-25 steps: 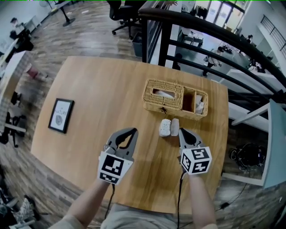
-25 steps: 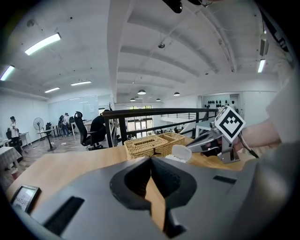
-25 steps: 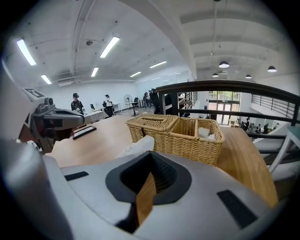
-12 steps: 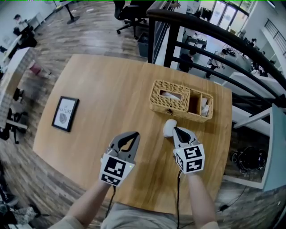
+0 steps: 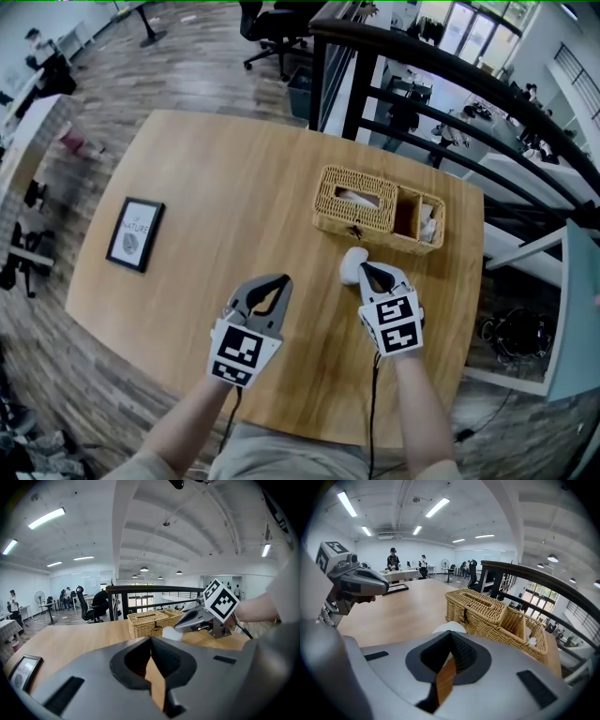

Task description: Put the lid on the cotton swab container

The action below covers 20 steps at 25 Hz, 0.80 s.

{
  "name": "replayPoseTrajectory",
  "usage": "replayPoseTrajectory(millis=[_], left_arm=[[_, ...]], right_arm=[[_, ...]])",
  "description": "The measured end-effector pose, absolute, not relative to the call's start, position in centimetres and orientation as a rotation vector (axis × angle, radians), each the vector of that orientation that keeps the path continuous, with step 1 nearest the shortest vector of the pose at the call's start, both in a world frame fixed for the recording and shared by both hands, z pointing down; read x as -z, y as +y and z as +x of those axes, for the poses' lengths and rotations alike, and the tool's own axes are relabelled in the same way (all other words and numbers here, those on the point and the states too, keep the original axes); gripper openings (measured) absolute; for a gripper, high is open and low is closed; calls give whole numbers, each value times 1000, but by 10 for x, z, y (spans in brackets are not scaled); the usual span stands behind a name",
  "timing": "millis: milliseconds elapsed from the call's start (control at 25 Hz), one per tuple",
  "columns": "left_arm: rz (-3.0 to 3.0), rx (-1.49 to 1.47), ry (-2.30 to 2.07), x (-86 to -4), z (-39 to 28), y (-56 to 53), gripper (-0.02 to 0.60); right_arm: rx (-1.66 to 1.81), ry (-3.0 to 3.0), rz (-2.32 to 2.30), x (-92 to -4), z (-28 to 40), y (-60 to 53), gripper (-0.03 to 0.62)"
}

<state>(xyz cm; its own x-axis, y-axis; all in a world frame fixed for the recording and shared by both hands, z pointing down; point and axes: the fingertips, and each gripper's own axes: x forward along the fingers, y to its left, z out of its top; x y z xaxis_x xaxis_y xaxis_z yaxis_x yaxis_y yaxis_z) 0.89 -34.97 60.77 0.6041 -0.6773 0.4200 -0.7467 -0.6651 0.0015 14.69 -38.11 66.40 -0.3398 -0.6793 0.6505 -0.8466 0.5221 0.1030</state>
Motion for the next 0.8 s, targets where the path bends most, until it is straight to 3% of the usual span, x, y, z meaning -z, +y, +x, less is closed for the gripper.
replayPoseTrajectory(millis=[800], left_arm=[[2756,-485,-1244,-467,0,-325,23]], right_arm=[[-327,-2301,1438,-487,151,-323,25]])
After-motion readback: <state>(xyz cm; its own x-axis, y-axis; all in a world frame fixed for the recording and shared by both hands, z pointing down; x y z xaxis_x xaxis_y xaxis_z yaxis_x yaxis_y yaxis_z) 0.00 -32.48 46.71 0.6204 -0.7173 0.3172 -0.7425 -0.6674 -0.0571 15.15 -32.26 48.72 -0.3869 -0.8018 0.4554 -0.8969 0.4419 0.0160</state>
